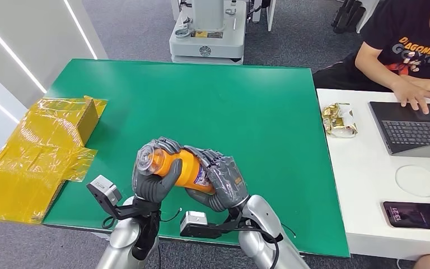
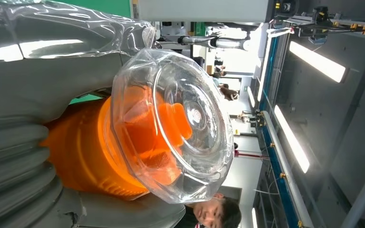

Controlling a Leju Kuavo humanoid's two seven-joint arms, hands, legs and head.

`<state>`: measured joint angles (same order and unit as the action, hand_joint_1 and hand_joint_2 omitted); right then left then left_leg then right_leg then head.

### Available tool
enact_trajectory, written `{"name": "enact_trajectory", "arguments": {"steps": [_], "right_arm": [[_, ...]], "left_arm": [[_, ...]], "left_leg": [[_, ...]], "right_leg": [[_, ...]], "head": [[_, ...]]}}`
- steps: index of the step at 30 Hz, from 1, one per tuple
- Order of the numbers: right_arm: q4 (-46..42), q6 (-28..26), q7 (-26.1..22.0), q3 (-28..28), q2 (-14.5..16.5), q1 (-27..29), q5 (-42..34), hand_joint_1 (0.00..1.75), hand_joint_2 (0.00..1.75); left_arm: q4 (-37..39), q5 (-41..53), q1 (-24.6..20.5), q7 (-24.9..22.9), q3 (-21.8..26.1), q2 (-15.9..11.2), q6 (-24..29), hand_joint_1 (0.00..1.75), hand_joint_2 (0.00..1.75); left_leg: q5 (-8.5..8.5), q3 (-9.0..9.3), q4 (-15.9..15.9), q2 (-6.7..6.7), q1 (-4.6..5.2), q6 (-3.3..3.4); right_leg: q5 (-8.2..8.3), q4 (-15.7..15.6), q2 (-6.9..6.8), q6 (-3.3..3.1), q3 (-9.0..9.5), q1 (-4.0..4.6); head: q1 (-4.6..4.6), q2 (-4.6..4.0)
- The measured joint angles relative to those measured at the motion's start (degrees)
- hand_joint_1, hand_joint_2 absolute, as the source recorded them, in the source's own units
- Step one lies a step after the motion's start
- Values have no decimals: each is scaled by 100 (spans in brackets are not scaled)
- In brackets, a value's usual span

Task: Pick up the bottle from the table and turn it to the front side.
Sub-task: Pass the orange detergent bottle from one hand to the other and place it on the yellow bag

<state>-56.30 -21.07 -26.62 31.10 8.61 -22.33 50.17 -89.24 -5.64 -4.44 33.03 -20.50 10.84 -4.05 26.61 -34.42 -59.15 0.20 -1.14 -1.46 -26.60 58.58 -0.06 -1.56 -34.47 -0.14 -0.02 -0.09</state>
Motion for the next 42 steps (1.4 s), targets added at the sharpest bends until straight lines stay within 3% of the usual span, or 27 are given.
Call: {"name": "enact_trajectory", "arguments": {"steps": [1, 5, 6, 25, 42], "right_arm": [[0, 0, 5, 0, 0, 1, 4, 161, 175], [0, -5, 30, 1, 0, 6, 7, 9, 175], [0, -10, 42, 1, 0, 11, 6, 0, 175], [-667, -246, 19, -57, 2, 370, -272, 0, 175], [-2076, -1190, -739, 35, -41, 945, -1729, 0, 175]], "left_arm": [[0, 0, 0, 0, 0, 0, 1, 175, 175], [4, 1, -1, 2, 0, 0, 4, 175, 175], [5, 6, -3, 5, 0, 0, 4, 175, 175], [54, -45, -3, 113, -1, -17, 171, 175, 175], [-140, 360, 78, 344, 157, -232, 1021, 175, 175]], "left_leg": [[0, 0, 0, 0, 0, 0], [0, 0, 0, 0, 0, 0], [0, 0, 0, 0, 0, 0], [0, 0, -1, 1, 0, 0], [1, -1, 1, 1, 0, 0]], "right_leg": [[0, 0, 0, 0, 0, 0], [0, 0, 0, 0, 0, 0], [0, 0, 0, 0, 0, 0], [0, 0, 1, 0, 0, 0], [0, 0, 1, 0, 0, 0]], "head": [[0, 0], [0, 0], [0, 0], [0, 0], [0, 0]]}}
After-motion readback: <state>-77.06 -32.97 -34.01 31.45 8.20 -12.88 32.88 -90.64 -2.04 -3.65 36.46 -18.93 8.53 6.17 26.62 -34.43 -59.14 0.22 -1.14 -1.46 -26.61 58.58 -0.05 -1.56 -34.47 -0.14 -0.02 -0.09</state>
